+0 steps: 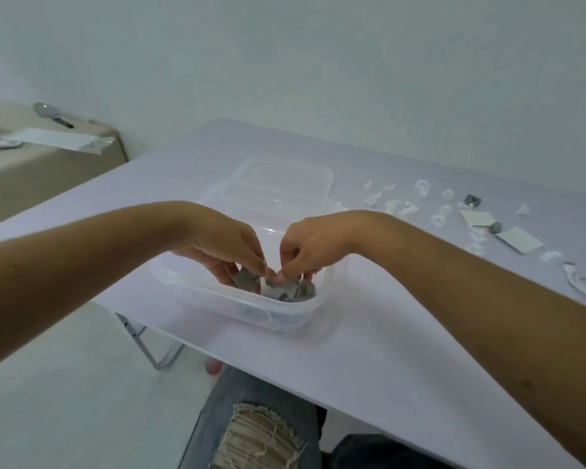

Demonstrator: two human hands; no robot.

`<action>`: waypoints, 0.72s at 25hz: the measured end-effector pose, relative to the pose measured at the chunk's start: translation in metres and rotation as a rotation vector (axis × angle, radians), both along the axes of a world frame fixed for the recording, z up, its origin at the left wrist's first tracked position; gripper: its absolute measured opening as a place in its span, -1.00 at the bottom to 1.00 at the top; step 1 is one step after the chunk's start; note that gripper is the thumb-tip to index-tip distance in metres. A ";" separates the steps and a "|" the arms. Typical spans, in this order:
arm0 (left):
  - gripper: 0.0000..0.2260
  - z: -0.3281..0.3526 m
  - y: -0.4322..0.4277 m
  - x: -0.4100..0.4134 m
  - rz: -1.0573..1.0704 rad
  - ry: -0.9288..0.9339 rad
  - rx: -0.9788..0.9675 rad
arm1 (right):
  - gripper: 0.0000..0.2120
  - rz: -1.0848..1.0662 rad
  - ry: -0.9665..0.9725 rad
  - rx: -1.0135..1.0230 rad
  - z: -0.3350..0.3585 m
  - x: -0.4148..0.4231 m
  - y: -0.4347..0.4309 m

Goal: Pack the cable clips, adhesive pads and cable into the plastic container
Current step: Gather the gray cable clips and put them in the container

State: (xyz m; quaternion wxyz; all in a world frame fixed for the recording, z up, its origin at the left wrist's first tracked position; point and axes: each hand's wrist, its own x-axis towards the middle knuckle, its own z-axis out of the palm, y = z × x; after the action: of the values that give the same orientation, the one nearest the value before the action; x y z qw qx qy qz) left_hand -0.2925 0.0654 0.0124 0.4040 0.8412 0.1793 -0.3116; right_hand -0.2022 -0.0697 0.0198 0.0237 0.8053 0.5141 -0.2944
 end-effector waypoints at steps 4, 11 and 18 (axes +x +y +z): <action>-0.74 0.009 0.007 -0.006 -0.019 0.001 -0.056 | -0.80 -0.009 0.078 0.040 0.010 0.004 -0.007; -0.78 0.006 -0.002 0.000 0.044 -0.056 0.116 | -0.84 -0.030 0.145 0.243 0.015 0.016 -0.022; -0.84 0.046 -0.039 0.058 0.012 -0.246 0.251 | -0.87 -0.534 0.368 0.831 0.023 0.090 -0.103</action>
State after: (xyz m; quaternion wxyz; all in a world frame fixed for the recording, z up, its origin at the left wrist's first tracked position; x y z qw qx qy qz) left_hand -0.2347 0.0260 0.0586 0.3164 0.9157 0.1709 -0.1791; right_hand -0.1123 -0.1723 0.0432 -0.4642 0.7847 0.3598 -0.1982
